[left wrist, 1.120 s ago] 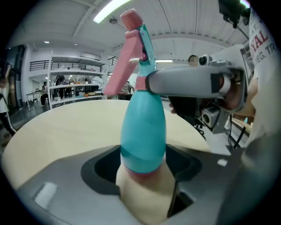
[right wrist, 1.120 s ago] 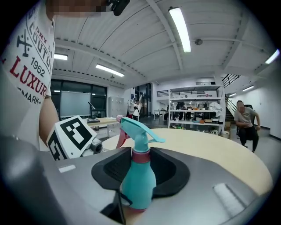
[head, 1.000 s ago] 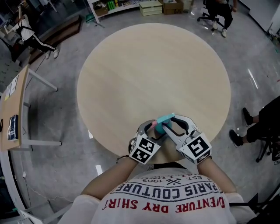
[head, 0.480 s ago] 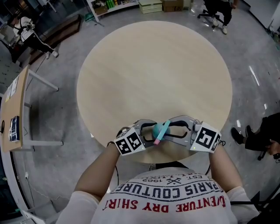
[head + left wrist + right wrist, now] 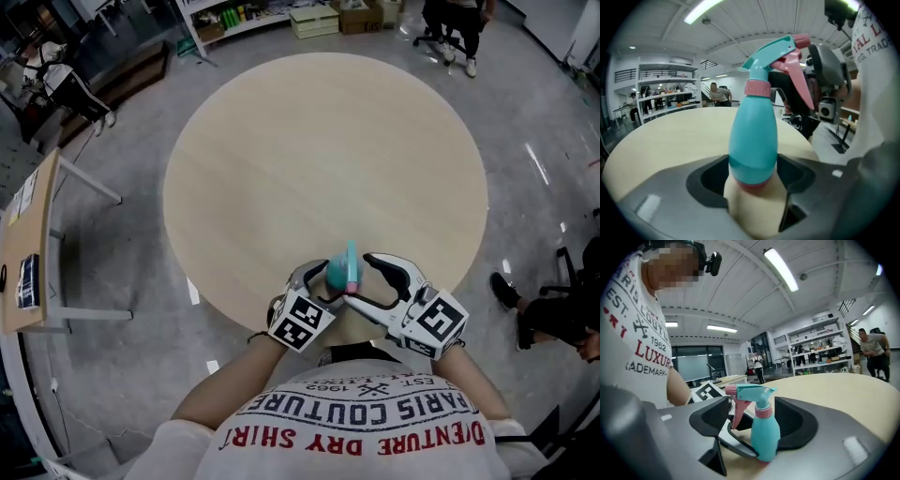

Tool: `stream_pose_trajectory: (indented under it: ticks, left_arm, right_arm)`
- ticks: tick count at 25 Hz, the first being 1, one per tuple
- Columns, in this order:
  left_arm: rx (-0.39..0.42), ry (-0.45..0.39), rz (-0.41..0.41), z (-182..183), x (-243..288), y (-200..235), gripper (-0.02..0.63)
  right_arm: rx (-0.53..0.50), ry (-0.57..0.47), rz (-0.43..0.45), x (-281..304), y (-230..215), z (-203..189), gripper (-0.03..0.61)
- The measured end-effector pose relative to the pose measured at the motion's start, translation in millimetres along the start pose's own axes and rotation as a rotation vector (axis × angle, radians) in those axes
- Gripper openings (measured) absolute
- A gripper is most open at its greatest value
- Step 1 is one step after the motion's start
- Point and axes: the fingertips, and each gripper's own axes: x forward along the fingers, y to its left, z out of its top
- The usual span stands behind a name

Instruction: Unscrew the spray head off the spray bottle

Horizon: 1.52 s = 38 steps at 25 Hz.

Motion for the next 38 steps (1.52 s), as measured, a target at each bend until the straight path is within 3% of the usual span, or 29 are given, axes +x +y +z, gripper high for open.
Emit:
stream_pose_trajectory:
  ticks: [4,8,15,19,21,24,27,29,32,36,38]
  left_arm:
    - [-0.063,0.009,0.085,1,4,-4,0.318]
    - [-0.091,0.007,0.121,2,3,-10,0.318]
    - [-0.061,-0.018,0.085,3,4,-10,0.316]
    - [0.025,-0.02,-0.012,-4,1,-11,0.316]
    - [0.124,-0.007,-0.116,-5,0,-12,0.316]
    - [0.275,0.026,-0.281,-5,-3,-10,0.316]
    - [0.352,0.054,-0.376,-6,-6,-8,0.316]
    - [0.355,0.063,-0.4,-7,-6,-9,0.316]
    - [0.291,0.04,-0.357,-5,-5,-7,0.316]
    - [0.078,0.0,-0.168,-2,1,2,0.316]
    - [0.012,-0.007,-0.08,3,5,2,0.316]
  right_arm:
    - [0.031,0.004,-0.111,7,-3,-5,0.297]
    - [0.048,0.019,-0.202,10,-9,-10,0.271]
    - [0.021,0.053,-0.196,9,-16,-13,0.207]
    - [-0.059,0.098,-0.091,5,-13,-18,0.156]
    - [-0.148,0.138,0.024,2,-11,-20,0.111]
    - [-0.289,0.195,0.229,5,-5,-17,0.11]
    - [-0.314,0.212,0.358,10,-2,-16,0.109]
    - [-0.304,0.216,0.38,11,-2,-16,0.112]
    - [-0.261,0.19,0.293,9,-10,-16,0.128]
    - [-0.092,0.055,0.012,-12,-36,-8,0.156]
    - [0.016,-0.033,-0.064,-28,-36,-3,0.155]
